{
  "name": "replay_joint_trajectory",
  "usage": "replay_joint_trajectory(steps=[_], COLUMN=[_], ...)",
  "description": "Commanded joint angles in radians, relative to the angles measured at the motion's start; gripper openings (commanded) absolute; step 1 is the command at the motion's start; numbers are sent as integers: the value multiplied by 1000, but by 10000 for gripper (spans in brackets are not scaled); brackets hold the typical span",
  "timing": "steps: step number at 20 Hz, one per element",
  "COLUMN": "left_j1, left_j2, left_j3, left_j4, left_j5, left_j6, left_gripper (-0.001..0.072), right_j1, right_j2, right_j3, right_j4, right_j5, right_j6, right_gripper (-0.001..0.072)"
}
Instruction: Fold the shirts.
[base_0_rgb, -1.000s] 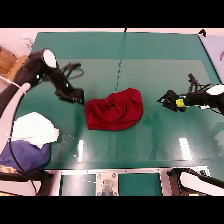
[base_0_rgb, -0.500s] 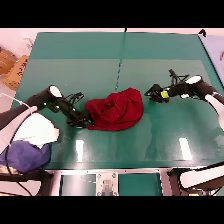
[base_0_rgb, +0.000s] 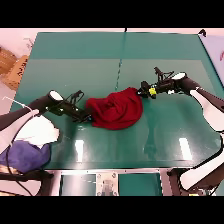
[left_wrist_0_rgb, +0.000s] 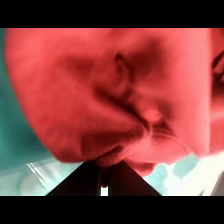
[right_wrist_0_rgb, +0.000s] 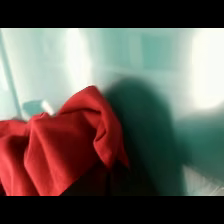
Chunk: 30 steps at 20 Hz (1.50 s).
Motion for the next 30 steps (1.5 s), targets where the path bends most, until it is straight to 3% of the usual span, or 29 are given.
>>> replay_joint_trajectory(steps=[1, 7, 14, 18, 24, 27, 30], left_j1=[2, 2, 2, 2, 2, 2, 1], left_j2=[32, 245, 497, 541, 477, 361, 192], left_j3=[101, 441, 825, 973, 945, 889, 797], left_j4=[30, 344, 350, 389, 508, 506, 468], left_j5=[-41, -170, -222, -223, -239, -239, -227], left_j6=[21, -153, -199, -194, -155, -133, -72], left_gripper=[30, 30, 30, 30, 31, 31, 31], right_j1=[-33, -172, -312, -370, -372, -371, -339], right_j2=[26, 376, 951, 1199, 1274, 1272, 1237], right_j3=[32, 32, 32, 32, -58, -303, -647], right_j4=[30, 30, 30, 26, -37, -34, -21], right_j5=[89, 166, 130, 36, 119, 114, -9], right_j6=[-18, -13, 9, 13, 65, 50, -30], right_gripper=[12, 12, 13, 13, 14, 14, 15])
